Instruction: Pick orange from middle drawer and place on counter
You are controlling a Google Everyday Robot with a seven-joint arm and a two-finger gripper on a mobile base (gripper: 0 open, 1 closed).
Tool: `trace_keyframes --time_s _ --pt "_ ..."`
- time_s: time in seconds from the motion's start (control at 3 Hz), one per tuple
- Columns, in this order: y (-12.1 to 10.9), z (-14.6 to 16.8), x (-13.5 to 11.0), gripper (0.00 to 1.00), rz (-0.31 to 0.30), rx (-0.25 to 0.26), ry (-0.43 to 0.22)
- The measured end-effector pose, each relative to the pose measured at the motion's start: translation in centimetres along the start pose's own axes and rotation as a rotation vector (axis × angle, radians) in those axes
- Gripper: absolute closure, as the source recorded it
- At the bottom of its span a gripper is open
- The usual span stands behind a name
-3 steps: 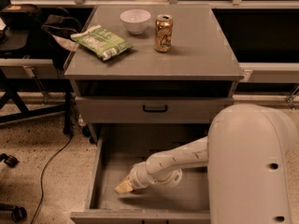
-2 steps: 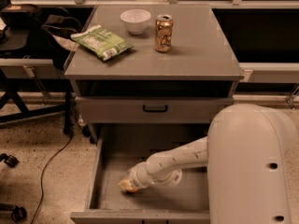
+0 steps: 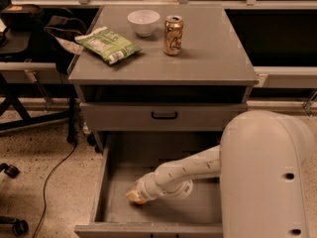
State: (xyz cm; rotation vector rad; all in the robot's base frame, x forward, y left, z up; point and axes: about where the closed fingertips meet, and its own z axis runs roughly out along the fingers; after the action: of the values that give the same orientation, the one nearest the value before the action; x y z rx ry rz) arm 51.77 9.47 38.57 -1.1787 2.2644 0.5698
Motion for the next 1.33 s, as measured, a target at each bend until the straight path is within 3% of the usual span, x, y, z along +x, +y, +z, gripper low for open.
trace_keyframes --time_s 0.33,0.67,1.33 --pt "0.0 0.0 0.0 1.0 0.0 0.0 0.0" --pt "0.8 -1.8 -1.6 1.0 -0.048 -0.022 -0.048" --pt "1.8 -8.3 -5.5 1.0 -0.115 -0.098 -0.164"
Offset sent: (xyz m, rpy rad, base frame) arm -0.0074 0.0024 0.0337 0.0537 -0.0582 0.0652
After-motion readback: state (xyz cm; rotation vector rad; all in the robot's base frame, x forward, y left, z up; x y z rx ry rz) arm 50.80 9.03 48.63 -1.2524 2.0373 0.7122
